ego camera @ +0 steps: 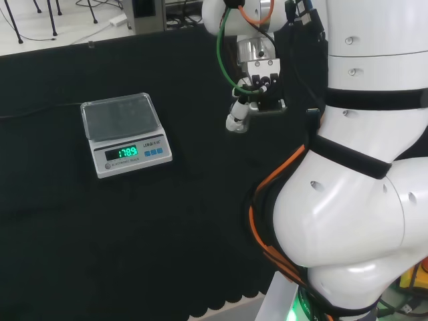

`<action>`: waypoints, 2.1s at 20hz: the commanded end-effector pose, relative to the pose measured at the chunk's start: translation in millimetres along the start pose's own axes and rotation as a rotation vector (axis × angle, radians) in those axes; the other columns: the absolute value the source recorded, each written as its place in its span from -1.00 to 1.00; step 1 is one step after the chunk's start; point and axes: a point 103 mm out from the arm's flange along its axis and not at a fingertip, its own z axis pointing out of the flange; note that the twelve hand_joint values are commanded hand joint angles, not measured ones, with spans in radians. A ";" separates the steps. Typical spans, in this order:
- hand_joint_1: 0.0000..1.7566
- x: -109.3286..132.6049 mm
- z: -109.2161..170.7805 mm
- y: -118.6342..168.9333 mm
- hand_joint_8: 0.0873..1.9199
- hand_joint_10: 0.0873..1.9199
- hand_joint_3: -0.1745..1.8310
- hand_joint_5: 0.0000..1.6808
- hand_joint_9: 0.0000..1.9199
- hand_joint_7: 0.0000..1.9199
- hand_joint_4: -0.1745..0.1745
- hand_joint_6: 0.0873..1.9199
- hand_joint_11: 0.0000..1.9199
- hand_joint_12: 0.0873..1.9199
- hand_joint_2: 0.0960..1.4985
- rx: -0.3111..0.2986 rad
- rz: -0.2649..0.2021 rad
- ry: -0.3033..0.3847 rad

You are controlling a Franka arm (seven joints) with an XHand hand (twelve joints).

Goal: Pick up the beaker.

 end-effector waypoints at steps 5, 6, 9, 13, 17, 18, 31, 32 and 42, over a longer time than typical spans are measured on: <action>-0.01 8.1 -2.0 16.1 -0.69 -0.12 -1.00 -0.95 -0.94 -1.00 0.13 -1.00 -0.90 0.51 0.11 0.002 -0.012 -0.010; 0.01 9.8 -2.9 19.5 -0.64 -0.13 -1.00 -0.88 -0.91 -1.00 0.10 -1.00 -0.88 0.50 0.14 -0.003 -0.012 -0.011; 0.07 11.9 -3.3 23.1 -0.47 -0.17 -1.00 -0.62 -0.78 -0.98 0.02 -1.00 -0.79 0.46 0.19 -0.019 -0.012 -0.018; 0.13 13.2 -0.2 27.3 -0.36 -0.23 -1.00 -0.44 -0.60 -0.89 -0.16 -0.66 -0.65 0.40 0.24 -0.028 -0.012 -0.020; 0.21 12.8 -0.4 28.4 -0.32 -0.26 -1.00 -0.44 -0.43 -0.81 -0.27 -0.21 -0.50 0.34 0.29 -0.043 -0.011 -0.029; 0.23 13.0 -0.3 28.9 -0.31 -0.26 -1.00 -0.43 -0.39 -0.79 -0.29 -0.16 -0.47 0.33 0.30 -0.047 -0.011 -0.032; 0.42 12.7 -9.2 21.9 -0.25 -0.25 -1.00 -0.30 -0.11 -0.59 -0.63 0.06 -0.13 0.13 0.49 -0.110 -0.024 -0.041; 0.42 12.8 -11.8 20.5 -0.25 -0.23 -1.00 -0.29 -0.11 -0.57 -0.64 0.06 -0.12 0.12 0.50 -0.113 -0.026 -0.042; 0.43 21.4 -40.7 3.2 -0.22 -0.10 -1.00 -0.21 -0.08 -0.44 -0.73 0.10 -0.07 0.06 0.56 -0.068 -0.066 -0.084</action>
